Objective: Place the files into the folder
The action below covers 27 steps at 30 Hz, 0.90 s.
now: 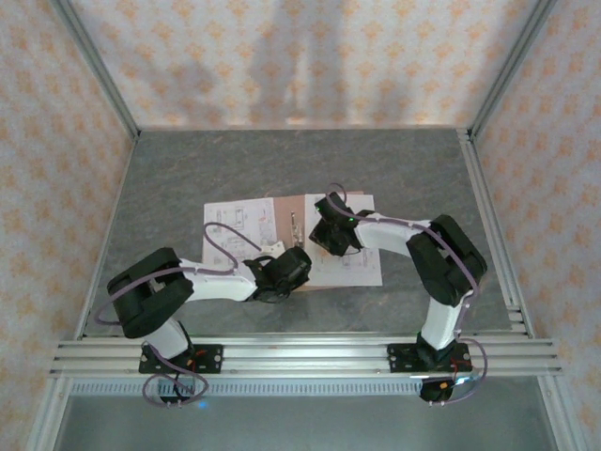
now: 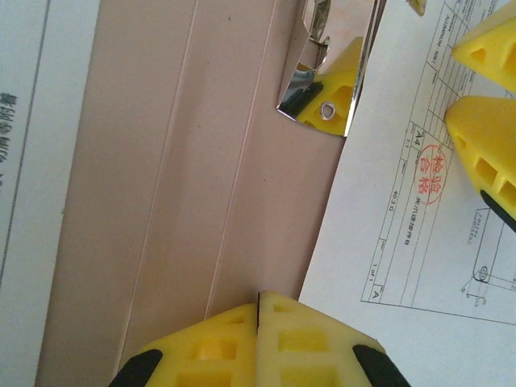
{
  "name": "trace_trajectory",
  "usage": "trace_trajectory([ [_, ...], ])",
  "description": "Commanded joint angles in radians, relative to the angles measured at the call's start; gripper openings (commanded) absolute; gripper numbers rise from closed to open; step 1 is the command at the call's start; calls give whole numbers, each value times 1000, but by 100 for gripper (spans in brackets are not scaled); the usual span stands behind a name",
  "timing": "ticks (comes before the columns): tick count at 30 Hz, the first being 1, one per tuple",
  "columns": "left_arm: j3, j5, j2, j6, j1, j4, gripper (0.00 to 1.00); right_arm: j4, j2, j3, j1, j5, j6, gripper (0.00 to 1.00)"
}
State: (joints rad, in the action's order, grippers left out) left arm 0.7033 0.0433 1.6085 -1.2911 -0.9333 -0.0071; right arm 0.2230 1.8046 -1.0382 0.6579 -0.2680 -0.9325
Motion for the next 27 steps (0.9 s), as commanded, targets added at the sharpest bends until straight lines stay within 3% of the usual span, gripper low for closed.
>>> trace_trajectory([
  [1, 24, 68, -61, 59, 8, -188, 0, 29, -7, -13, 12, -18, 18, 37],
  [5, 86, 97, -133, 91, 29, -272, 0, 68, -71, -26, 12, 9, 49, 37],
  [11, 79, 10, -148, 97, 181, -248, 0, 119, -144, -22, -9, 54, 85, 38],
  [17, 162, -91, -53, 140, 298, -197, 0, 78, -152, 37, -82, 25, 101, 38],
  [27, 289, -128, 138, 174, 353, -205, 0, 74, -60, -3, -143, -23, 141, 37],
])
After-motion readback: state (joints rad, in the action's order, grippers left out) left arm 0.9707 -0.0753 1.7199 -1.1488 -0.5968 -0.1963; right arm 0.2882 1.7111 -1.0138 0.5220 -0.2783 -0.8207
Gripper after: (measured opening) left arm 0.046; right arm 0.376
